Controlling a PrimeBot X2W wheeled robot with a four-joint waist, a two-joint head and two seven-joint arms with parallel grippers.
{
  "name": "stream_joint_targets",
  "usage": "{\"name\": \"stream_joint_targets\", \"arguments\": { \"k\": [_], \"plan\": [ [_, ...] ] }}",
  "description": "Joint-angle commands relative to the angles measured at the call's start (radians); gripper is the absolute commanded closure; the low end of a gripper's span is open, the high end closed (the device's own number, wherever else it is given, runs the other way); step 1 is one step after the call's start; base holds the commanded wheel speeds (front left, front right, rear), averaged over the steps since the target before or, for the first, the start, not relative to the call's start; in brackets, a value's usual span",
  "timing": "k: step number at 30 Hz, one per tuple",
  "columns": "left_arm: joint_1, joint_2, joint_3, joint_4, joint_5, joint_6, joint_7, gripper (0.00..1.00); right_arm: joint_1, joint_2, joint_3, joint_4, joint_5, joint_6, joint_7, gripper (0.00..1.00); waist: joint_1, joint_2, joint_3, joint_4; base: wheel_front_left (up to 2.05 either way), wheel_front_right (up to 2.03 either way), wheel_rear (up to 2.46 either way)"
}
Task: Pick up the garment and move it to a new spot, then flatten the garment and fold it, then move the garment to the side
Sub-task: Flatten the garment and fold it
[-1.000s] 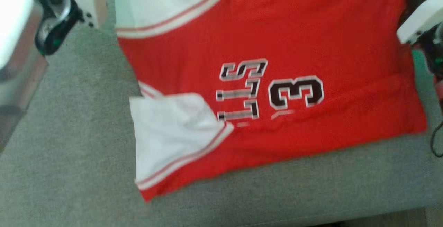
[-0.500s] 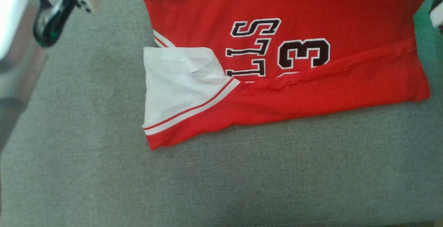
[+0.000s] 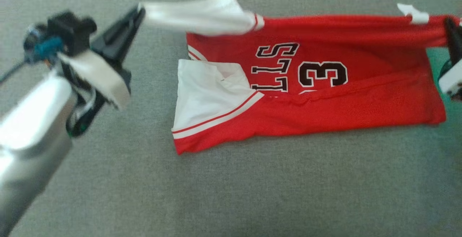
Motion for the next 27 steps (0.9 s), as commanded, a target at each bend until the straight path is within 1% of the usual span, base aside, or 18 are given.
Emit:
{"name": "stream_joint_targets", "arguments": {
  "k": [1,6,9,10,12,14,18,22,23,24,25,26,27],
  "plan": [
    [0.0,0.063,0.042,-0.033,-0.016,0.014,-0.01,1.0,0.034,-0.039,0.004,-0.027,0.006,-0.001,-0.011,1.0,0.0003,0.0,-0.02,0.01,0.0,0.0,0.0],
    [0.123,0.091,0.016,-0.115,-0.034,0.047,-0.012,1.0,0.105,-0.046,-0.002,-0.034,0.012,-0.001,-0.006,1.0,0.0003,0.0,-0.043,0.021,0.0,0.0,0.0],
    [0.185,0.097,0.002,-0.153,-0.045,0.071,-0.014,1.0,0.141,-0.045,-0.004,-0.036,0.011,-0.001,0.0,1.0,0.0003,0.0,-0.051,0.026,0.0,0.0,0.0],
    [0.218,0.097,-0.006,-0.174,-0.048,0.087,-0.022,1.0,0.161,-0.045,-0.011,-0.039,0.014,-0.001,-0.002,1.0,0.0003,0.0,-0.053,0.03,0.0,0.0,0.0],
    [0.251,0.095,-0.012,-0.186,-0.058,0.097,-0.025,1.0,0.181,-0.045,-0.014,-0.043,0.016,-0.001,0.002,1.0,0.0003,0.0,-0.052,0.032,0.0,0.0,0.0],
    [0.282,0.087,-0.014,-0.192,-0.078,0.108,-0.026,1.0,0.199,-0.048,-0.013,-0.048,0.012,-0.001,0.008,1.0,0.0003,0.0,-0.049,0.032,0.0,0.0,0.0],
    [0.32,0.069,-0.023,-0.188,-0.102,0.115,-0.024,1.0,0.217,-0.045,-0.02,-0.05,0.005,-0.001,0.019,1.0,0.0003,0.0,-0.036,0.03,0.0,0.0,0.0],
    [0.336,0.028,-0.026,-0.162,-0.122,0.117,-0.038,1.0,0.216,-0.037,-0.026,-0.042,-0.019,-0.001,0.011,1.0,0.0003,0.0,-0.025,0.029,0.0,0.0,0.0],
    [0.339,0.017,-0.027,-0.152,-0.125,0.116,-0.045,1.0,0.216,-0.032,-0.029,-0.037,-0.023,-0.001,0.009,0.96,0.0003,0.0,-0.025,0.029,0.0,0.0,0.0],
    [0.342,0.007,-0.026,-0.14,-0.127,0.118,-0.054,1.0,0.216,-0.026,-0.029,-0.032,-0.027,-0.001,0.007,0.75,0.0003,0.0,-0.028,0.028,0.0,0.0,0.0],
    [0.347,-0.003,-0.025,-0.127,-0.127,0.122,-0.065,1.0,0.218,-0.019,-0.029,-0.028,-0.031,-0.001,0.006,0.52,0.0003,0.0,-0.034,0.027,0.0,0.0,0.0],
    [0.353,-0.011,-0.024,-0.114,-0.127,0.126,-0.08,0.91,0.22,-0.012,-0.032,-0.023,-0.034,-0.001,0.001,0.18,0.0003,0.0,-0.042,0.024,0.0,0.0,0.0],
    [0.361,-0.02,-0.02,-0.102,-0.129,0.132,-0.095,0.53,0.223,-0.006,-0.037,-0.02,-0.037,-0.001,-0.007,0.0,0.0003,0.0,-0.051,0.023,0.0,0.0,0.0]
  ]
}}
